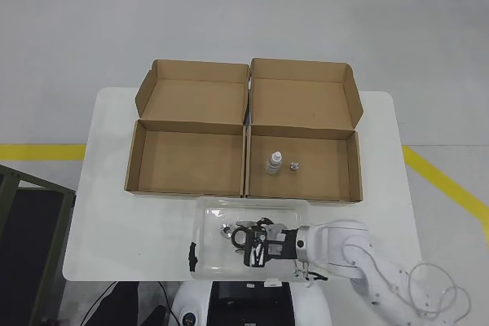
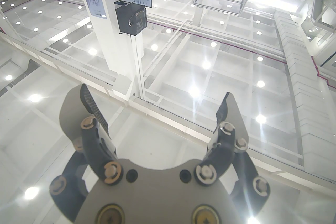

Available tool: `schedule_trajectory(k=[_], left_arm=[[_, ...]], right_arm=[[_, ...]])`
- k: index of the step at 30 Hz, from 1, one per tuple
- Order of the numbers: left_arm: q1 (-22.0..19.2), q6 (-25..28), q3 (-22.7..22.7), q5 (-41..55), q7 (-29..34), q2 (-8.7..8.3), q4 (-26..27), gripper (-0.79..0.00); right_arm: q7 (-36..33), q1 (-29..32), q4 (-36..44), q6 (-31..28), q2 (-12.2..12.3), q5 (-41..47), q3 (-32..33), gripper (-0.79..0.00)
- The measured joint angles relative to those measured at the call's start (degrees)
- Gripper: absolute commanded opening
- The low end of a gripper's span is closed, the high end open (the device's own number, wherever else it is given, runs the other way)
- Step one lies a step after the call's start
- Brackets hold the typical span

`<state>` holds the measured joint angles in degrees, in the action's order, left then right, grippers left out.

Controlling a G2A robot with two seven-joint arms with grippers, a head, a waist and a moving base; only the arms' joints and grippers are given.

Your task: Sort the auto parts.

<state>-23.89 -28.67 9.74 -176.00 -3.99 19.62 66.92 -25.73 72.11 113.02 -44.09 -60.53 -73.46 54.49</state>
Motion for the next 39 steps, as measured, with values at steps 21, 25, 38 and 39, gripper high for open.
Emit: schedule_trajectory(k=[21,25,38,39], left_arm=[[0.0,0.0,0.0,0.0,0.0,0.00,0.0,0.000],[0.0,0.0,0.0,0.0,0.0,0.00,0.0,0.000],[0.0,0.0,0.0,0.0,0.0,0.00,0.0,0.000],[0.0,0.0,0.0,0.0,0.0,0.00,0.0,0.000]], right_arm=[[9.0,0.2,14.5,-2.2,1.0,14.0,9.3,-0.785],[9.4,-1.8,15.4,-1.3,1.0,16.4,10.6,-0.785],[11.3,-8.3,14.8,3.3,0.6,23.7,15.5,-0.785],[11.5,-8.6,14.7,3.6,0.6,24.1,15.9,-0.785]])
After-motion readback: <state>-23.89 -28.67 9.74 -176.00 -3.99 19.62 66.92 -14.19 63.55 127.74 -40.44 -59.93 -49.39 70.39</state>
